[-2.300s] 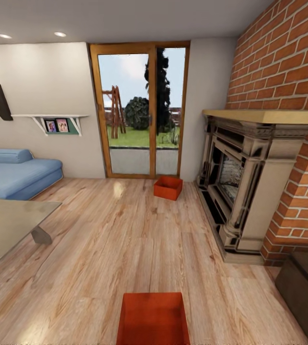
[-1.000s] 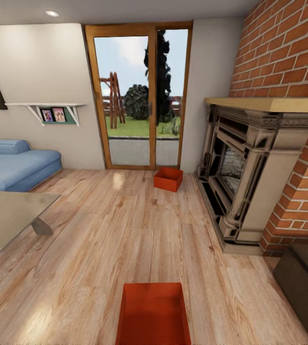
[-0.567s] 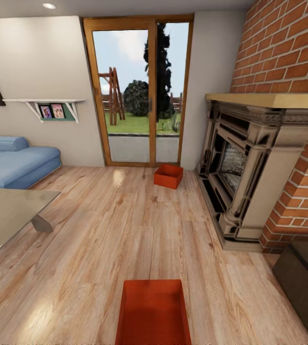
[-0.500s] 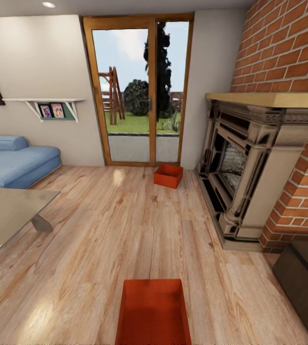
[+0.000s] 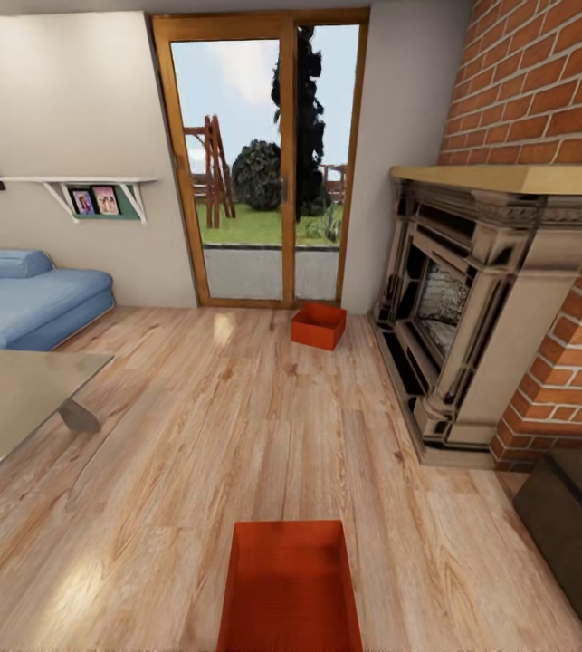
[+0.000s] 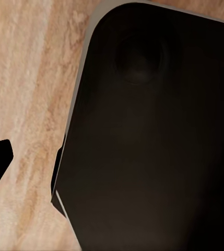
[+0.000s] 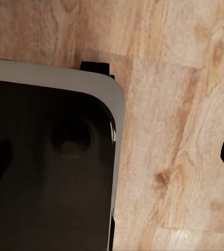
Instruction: Move the two storage containers from the living room to the garage. In the garage, place one container on the floor and stack the other container on top of it (either order is fine).
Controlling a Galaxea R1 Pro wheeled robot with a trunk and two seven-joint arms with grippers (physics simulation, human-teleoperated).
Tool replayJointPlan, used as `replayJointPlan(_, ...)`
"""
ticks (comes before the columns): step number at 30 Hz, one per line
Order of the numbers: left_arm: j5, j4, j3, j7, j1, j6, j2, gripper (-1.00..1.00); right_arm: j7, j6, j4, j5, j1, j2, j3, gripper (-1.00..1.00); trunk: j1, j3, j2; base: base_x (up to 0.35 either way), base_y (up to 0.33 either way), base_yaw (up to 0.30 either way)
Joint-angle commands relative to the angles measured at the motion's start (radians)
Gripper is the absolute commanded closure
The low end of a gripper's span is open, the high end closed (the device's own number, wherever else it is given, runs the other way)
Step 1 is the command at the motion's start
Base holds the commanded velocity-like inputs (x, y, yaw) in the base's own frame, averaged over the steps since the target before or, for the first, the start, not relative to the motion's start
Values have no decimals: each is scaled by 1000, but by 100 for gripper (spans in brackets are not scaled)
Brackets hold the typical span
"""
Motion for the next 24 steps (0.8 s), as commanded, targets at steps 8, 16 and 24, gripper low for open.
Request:
replayJointPlan(8, 2, 0, 3, 1, 0, -2, 0, -100, 2, -5, 3, -7, -1, 0, 7, -100, 0, -14, 0, 0, 0, 0)
replayJointPlan(16, 2, 0, 3, 1, 0, -2, 0, -100, 1, -8, 3, -8, -1, 1, 7, -100, 0, -27, 0, 0, 0, 0)
replayJointPlan(24, 1, 0, 3, 1, 0, -2, 0, -100, 1, -10, 3, -12, -1, 5, 4, -100, 0, -39, 0, 0, 0, 0)
